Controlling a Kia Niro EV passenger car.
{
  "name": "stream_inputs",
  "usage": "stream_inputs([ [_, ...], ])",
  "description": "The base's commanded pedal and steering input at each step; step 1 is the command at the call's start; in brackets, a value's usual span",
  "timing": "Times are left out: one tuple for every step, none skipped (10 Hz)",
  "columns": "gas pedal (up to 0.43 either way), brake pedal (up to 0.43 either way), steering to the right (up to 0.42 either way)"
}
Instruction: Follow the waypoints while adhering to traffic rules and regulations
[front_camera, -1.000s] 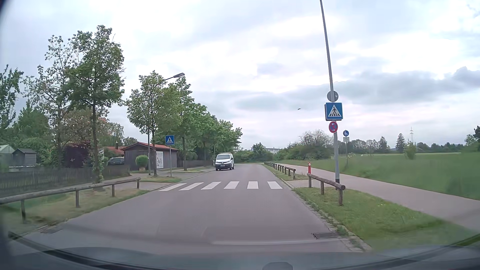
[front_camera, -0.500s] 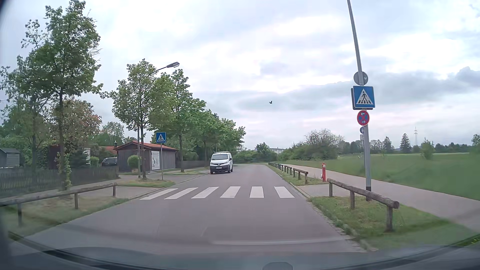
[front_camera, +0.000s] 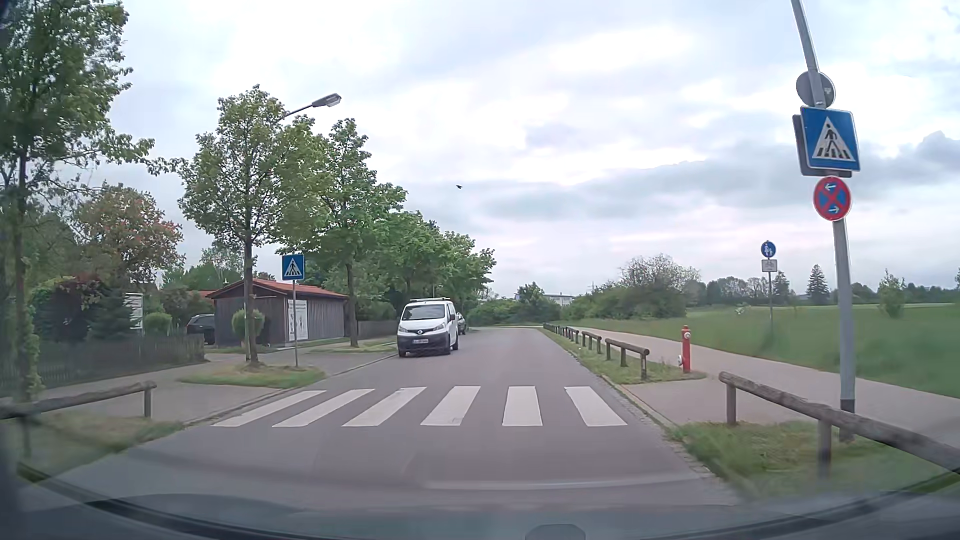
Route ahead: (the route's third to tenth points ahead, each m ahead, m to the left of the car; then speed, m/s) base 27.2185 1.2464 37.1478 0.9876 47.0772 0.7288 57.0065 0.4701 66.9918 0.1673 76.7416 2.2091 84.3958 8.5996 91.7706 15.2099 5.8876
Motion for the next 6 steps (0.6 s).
stream_inputs([
  [0.138,0.000,0.000],
  [0.130,0.000,0.000],
  [0.130,0.000,0.001],
  [0.130,0.000,0.005],
  [0.130,0.000,0.009],
  [0.130,0.000,0.009],
])
